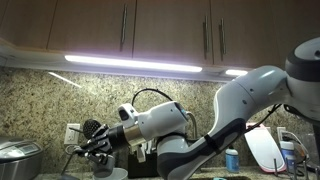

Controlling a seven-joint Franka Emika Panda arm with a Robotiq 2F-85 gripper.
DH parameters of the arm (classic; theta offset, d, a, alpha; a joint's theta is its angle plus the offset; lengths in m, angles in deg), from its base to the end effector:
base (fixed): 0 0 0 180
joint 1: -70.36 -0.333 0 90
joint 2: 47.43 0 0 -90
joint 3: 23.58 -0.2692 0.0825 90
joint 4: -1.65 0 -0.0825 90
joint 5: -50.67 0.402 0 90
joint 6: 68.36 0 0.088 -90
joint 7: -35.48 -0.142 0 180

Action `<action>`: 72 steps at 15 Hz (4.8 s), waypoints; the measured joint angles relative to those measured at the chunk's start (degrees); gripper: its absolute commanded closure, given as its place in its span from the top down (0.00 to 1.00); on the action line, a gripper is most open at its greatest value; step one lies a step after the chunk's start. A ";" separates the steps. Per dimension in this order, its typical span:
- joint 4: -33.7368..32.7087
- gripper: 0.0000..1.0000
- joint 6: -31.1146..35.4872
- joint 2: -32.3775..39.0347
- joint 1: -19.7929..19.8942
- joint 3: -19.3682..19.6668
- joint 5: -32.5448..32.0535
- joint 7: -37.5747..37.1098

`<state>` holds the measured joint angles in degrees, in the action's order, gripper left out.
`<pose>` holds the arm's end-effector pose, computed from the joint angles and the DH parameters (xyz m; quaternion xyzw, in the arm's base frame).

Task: Pick up the grey object above the sink and place it on the counter-top

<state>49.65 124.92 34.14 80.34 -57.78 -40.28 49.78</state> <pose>0.7569 0.2030 0.1584 0.5845 0.5864 0.5417 0.1450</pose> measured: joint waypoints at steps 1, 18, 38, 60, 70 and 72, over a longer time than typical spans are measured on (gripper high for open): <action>0.01 0.19 -0.24 -0.02 0.23 0.00 0.10 0.00; 0.07 0.05 -0.86 -0.18 0.80 -0.01 0.19 -0.01; -0.08 0.05 -0.85 3.31 -0.01 1.38 0.01 0.02; -1.76 0.05 -0.76 3.39 1.36 5.26 3.79 0.02; -2.23 0.05 -1.75 3.39 1.53 5.77 4.87 0.02; -2.42 0.05 -2.29 3.39 1.64 5.92 5.09 0.02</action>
<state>47.23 122.63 37.53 81.98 -51.86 -35.19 49.80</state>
